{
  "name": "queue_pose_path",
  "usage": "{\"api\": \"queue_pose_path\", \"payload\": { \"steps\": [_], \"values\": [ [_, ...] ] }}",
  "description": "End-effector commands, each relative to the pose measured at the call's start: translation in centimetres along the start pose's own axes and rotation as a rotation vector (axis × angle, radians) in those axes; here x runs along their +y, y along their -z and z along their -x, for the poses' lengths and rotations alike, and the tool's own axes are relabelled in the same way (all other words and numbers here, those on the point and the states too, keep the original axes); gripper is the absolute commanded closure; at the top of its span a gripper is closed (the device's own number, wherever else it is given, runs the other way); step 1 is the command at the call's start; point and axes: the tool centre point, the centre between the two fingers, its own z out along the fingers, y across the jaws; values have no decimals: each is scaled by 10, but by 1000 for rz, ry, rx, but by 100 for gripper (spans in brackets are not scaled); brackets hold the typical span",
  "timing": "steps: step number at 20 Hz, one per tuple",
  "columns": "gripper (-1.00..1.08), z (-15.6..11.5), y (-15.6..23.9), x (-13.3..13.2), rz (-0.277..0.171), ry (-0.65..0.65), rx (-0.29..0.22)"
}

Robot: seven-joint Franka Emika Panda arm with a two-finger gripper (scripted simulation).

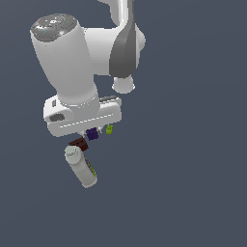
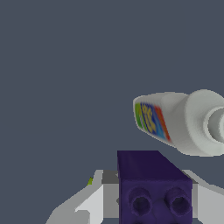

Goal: Pick up a designated object from a clutter of objects.

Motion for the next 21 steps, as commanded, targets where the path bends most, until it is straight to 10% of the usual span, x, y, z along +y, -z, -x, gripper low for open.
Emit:
{"api": "queue_pose_path", "payload": {
  "steps": [1, 11, 21],
  "values": [
    [108, 13, 19, 23, -1, 1, 0],
    [108, 53, 80, 99, 0, 1, 0],
    [108, 63, 98, 122, 2, 1, -1]
  ]
}}
